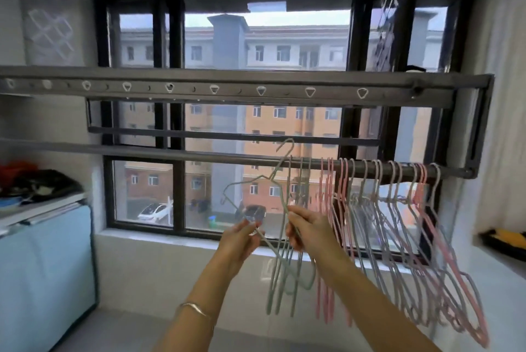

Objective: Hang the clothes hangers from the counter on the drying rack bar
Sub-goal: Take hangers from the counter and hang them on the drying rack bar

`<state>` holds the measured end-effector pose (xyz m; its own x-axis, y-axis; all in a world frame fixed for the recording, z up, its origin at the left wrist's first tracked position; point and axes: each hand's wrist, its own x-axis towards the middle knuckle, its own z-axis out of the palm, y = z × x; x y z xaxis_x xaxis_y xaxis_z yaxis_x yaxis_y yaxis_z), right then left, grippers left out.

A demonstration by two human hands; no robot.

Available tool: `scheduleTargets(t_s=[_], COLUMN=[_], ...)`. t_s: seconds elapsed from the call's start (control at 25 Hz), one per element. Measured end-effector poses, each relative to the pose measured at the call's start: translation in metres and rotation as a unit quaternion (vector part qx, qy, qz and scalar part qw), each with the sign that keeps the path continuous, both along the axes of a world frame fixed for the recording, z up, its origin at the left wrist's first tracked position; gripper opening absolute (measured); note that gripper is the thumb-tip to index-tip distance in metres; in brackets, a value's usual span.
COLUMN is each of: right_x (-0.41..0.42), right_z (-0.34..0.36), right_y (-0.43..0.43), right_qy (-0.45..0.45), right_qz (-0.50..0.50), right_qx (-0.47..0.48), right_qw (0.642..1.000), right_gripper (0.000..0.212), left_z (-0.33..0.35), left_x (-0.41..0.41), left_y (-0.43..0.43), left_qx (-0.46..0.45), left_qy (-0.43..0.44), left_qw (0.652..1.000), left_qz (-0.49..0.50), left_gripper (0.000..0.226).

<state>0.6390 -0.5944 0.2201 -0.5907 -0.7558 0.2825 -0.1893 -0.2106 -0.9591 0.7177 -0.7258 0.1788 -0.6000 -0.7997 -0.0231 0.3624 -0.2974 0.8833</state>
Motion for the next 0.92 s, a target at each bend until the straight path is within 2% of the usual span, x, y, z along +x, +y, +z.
scheduleTargets(t_s=[0.2, 0.32, 0.4, 0.52, 0.68, 0.92], right_x=[-0.006, -0.015, -0.029, -0.061, -0.120, -0.237], right_z=[-0.011, -0.017, -0.020, -0.023, -0.031, -0.058], right_y=[0.000, 0.012, 0.027, 0.057, 0.124, 0.293], right_qy=[0.067, 0.188, 0.242, 0.215, 0.212, 0.252], right_qz=[0.016, -0.026, -0.075, -0.078, -0.130, -0.256], right_qx=[0.105, 0.142, 0.115, 0.065, 0.009, 0.033], right_qw=[0.992, 0.971, 0.960, 0.971, 0.969, 0.932], right_gripper=[0.033, 0.030, 0.027, 0.021, 0.020, 0.025], left_z=[-0.030, -0.035, -0.019, 0.029, 0.064, 0.031], left_x=[-0.015, -0.011, -0.008, -0.006, -0.041, -0.179], left_y=[-0.012, -0.007, 0.001, 0.045, 0.136, 0.276], left_qx=[0.026, -0.001, -0.095, -0.263, -0.466, -0.584], left_qy=[-0.075, -0.163, -0.209, -0.134, -0.078, -0.131], left_qw=[0.995, 0.987, 0.971, 0.943, 0.873, 0.800], left_qz=[-0.059, -0.016, 0.073, 0.155, 0.118, 0.032], left_gripper=[0.013, 0.037, 0.045, 0.044, 0.038, 0.046])
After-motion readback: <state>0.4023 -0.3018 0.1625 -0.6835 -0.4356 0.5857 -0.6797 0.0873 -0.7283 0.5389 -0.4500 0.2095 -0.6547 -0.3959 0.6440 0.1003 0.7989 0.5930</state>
